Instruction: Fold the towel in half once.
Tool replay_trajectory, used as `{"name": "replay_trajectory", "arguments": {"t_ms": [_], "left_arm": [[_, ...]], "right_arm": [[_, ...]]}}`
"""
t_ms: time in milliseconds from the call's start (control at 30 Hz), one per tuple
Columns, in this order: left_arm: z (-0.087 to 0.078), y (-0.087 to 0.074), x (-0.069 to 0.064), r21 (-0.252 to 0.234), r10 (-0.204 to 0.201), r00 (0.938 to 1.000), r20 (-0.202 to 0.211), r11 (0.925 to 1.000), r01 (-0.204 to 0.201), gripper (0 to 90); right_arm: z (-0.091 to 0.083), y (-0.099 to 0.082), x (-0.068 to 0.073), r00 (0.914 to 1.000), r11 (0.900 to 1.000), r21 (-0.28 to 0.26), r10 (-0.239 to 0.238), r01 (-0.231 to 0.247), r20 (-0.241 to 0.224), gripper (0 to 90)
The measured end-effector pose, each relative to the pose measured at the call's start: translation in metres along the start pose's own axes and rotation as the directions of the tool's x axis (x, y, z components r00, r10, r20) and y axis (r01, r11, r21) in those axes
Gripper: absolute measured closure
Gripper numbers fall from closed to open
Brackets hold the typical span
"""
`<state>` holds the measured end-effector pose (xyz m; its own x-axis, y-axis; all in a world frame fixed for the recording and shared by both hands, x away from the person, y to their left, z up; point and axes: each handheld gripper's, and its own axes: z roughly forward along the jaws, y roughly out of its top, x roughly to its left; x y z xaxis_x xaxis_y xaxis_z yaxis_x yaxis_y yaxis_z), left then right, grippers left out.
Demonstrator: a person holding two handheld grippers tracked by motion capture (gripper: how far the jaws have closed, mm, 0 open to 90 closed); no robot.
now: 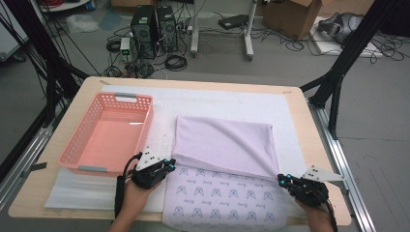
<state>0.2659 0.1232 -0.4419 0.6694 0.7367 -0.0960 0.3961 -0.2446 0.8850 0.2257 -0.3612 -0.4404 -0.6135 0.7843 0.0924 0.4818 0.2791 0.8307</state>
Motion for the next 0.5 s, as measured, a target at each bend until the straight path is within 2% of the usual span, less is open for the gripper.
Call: {"name": "replay_trajectory", "arguments": {"t_ms": [100, 200, 400, 433, 500], "left_arm": [[0.0051, 0.0008, -0.0003, 0.007, -0.015, 0.9998, -0.016, 0.9999, 0.015, 59.2], [0.01, 0.0012, -0.0012, 0.007, -0.024, 0.9994, -0.023, 0.9997, 0.024, 47.5], [0.0054, 0.0026, -0.0003, -0.006, -0.07, 0.9975, -0.007, 0.9975, 0.07, 45.2], [0.004, 0.0032, 0.0001, -0.015, -0.076, 0.997, -0.012, 0.997, 0.076, 45.2], [0.0017, 0.0042, 0.0004, -0.017, -0.084, 0.9964, -0.016, 0.9964, 0.083, 45.5]], "right_arm": [[0.0034, 0.0018, 0.0001, 1.0, 1.0, -0.004, -0.008, 0.008, 0.003, 87.3], [0.0057, 0.0027, 0.0005, 1.0, 1.0, -0.001, -0.008, 0.008, -0.003, 87.3], [0.0019, 0.0017, -0.0005, 1.0, 1.0, -0.003, -0.004, 0.004, -0.002, 84.8], [0.0013, 0.0022, -0.0004, 0.9999, 0.9999, 0.003, -0.01, 0.01, -0.003, 81.1], [-0.0013, 0.004, -0.0006, 1.0, 1.0, -0.003, 0.002, -0.002, -0.005, 67.6]]}}
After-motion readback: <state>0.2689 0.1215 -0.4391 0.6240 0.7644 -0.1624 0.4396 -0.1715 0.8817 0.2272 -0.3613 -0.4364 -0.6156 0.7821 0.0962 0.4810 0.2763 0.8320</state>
